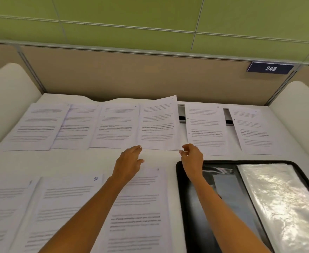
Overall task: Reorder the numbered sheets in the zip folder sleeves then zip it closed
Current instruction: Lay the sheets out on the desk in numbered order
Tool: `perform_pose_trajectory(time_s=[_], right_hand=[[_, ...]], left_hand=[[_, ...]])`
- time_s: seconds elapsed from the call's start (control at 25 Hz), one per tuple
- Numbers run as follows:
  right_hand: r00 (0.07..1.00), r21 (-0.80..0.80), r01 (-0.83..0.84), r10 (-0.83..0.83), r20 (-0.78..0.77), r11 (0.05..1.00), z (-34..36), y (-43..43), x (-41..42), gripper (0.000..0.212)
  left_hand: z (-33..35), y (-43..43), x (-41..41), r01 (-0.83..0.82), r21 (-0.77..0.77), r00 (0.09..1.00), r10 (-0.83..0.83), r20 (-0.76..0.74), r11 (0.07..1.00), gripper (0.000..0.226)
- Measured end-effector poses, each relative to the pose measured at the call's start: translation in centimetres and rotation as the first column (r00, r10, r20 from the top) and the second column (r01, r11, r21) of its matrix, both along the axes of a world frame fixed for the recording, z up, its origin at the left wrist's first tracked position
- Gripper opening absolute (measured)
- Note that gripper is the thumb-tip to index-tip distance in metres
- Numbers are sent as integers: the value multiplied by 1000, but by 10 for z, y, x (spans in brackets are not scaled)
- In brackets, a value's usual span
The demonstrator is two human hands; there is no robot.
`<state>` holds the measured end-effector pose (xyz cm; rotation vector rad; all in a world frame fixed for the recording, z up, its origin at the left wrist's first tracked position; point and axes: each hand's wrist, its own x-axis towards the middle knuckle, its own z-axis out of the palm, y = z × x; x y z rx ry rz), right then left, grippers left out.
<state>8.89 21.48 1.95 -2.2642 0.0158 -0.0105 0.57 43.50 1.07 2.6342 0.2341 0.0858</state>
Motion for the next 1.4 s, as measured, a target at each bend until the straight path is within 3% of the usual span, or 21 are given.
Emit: perform_pose_trajectory(time_s=[0.28,0.44,0.68,1.4], right_hand=[[986,-286,-82,37,-160,955,-26,35,-122,45],[975,-418,-96,0,-223,903,-28,43,-164,46],[976,-293,20,-82,-200,956,-21,49,-181,20],[978,-197,69,-105,-180,978,-25,20,-179,9]], left_hand=[[-31,17,-118,60,-59,992,-67,-112,996,67],[-39,8,-154,124,1,985,-123,-122,992,76],[-40,8,-162,144,71,979,-131,-156,987,79],[-52,0,-163,182,4,979,-180,-99,983,87]])
